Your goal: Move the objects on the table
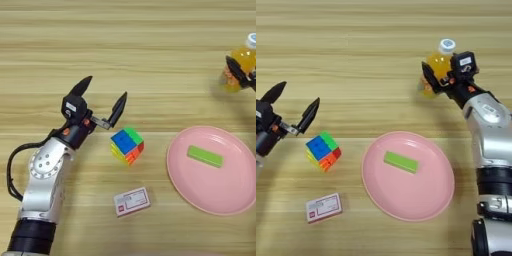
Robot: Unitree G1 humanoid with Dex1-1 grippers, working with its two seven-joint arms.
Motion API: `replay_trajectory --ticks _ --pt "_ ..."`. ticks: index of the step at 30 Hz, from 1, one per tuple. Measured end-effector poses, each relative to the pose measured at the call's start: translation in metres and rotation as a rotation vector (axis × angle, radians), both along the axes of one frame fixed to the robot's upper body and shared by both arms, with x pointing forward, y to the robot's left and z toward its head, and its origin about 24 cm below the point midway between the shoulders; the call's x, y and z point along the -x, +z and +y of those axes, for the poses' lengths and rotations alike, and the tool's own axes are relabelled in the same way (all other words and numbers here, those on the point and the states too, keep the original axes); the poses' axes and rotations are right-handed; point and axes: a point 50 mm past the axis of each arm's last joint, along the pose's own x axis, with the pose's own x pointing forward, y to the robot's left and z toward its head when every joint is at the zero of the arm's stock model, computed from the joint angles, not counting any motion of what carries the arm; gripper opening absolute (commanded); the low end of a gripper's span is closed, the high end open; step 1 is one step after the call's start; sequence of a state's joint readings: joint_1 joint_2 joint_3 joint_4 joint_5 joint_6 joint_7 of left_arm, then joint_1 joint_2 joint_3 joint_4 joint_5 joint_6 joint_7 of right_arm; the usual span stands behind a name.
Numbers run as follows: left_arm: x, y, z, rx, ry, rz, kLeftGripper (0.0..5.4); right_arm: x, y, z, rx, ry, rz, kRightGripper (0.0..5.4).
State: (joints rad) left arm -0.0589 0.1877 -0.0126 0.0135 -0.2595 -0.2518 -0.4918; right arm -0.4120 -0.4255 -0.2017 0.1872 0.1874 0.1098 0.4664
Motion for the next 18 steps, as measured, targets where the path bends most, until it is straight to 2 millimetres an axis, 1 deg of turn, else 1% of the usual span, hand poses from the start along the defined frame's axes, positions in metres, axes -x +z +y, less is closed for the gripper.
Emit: replay_trajectory --ticks 6,10,15,18 --pt "0.000 0.000 0.002 -0.005 0.006 -0.002 5.40 0.012 -0.006 -0.010 0.005 -0.012 0.052 3.62" --pt "-0.001 0.001 0.002 -0.007 0.009 -0.003 5.40 0.016 -0.009 -0.014 0.005 -0.025 0.071 3.62" --pt "-0.001 0.001 0.002 -0.013 0.010 -0.004 5.40 0.024 -0.018 -0.018 0.011 -0.035 0.109 3.62" --pt "-0.001 0.001 0.003 -0.014 0.015 -0.004 5.40 0.028 -0.027 -0.022 0.013 -0.047 0.144 3.62"
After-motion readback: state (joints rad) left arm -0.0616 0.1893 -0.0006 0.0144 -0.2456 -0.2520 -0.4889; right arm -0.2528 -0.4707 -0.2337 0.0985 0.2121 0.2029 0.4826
